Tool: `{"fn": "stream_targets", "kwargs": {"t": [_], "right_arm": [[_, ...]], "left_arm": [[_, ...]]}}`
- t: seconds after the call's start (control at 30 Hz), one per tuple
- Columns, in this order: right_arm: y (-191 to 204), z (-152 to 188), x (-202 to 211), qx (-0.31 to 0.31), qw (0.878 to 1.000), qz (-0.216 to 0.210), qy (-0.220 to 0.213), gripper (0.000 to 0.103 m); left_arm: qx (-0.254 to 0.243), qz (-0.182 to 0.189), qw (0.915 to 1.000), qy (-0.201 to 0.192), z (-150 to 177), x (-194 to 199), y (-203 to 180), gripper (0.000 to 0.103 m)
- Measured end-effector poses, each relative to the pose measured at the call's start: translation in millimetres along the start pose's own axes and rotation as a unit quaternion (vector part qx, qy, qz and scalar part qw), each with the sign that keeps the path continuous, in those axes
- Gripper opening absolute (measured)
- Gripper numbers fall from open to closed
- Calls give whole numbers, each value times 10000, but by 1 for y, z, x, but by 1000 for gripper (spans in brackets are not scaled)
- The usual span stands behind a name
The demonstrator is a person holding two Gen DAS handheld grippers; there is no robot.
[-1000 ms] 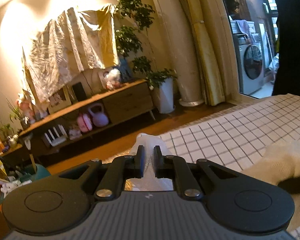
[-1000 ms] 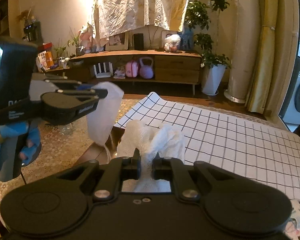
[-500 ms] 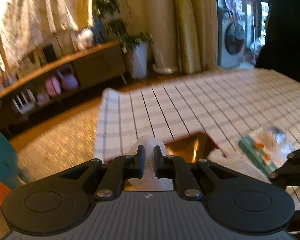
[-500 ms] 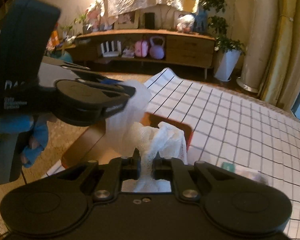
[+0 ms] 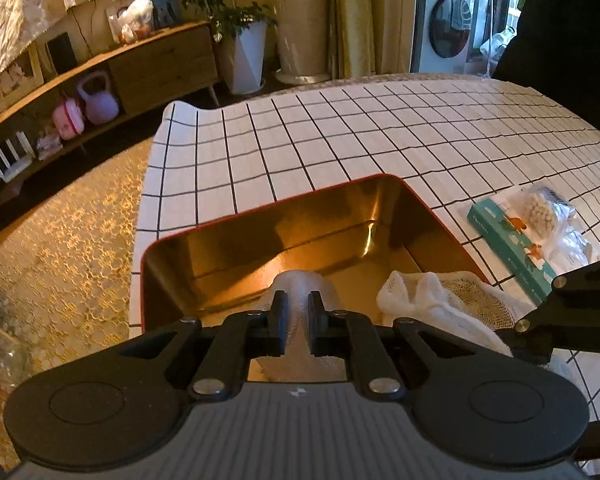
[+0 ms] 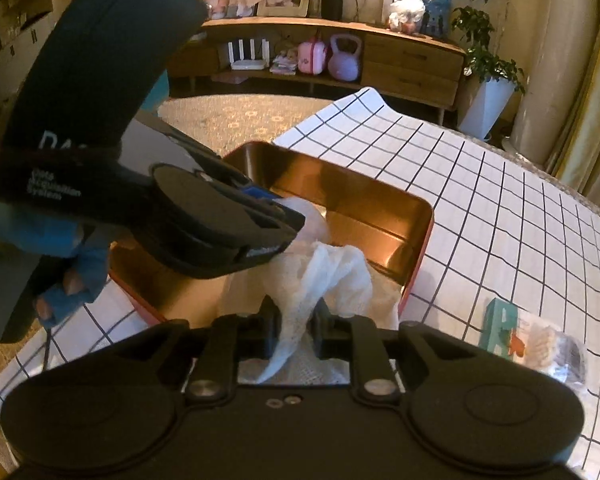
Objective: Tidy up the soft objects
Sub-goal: 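Open the right gripper to drop the tissue into the red tin, then grasp the clear cotton swab bag with the left gripper while the right gripper approaches the white cloth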
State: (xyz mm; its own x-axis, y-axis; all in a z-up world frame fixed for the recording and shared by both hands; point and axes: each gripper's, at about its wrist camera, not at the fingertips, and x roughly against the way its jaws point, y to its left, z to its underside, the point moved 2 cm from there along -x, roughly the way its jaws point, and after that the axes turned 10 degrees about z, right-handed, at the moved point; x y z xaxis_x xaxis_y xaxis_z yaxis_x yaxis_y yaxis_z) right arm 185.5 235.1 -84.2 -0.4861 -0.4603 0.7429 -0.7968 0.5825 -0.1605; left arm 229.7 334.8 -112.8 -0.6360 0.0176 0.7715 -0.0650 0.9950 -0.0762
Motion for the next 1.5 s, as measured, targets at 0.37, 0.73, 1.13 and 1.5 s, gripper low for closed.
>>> {"fn": "stream_targets", "kwargs": {"t": [0.37,0.73,1.13,1.5], "right_arm": [[-5,-2,-9,-45,9999,46,86,37],[-12,3,15,-51,9997,98,-205,66],[-37,11,71,-484,9965,13,-684,81],[-74,30,127,-1156,9886,204,-944,87]], "left_arm": [[34,-44,9999,-106,1,2,0,73],[126,-217,9994,-241,-4,20,2,79],[313,-320,9965,-707,-10,68,-8,79],[19,-56,9945,-1044,-11,115,-70,79]]}}
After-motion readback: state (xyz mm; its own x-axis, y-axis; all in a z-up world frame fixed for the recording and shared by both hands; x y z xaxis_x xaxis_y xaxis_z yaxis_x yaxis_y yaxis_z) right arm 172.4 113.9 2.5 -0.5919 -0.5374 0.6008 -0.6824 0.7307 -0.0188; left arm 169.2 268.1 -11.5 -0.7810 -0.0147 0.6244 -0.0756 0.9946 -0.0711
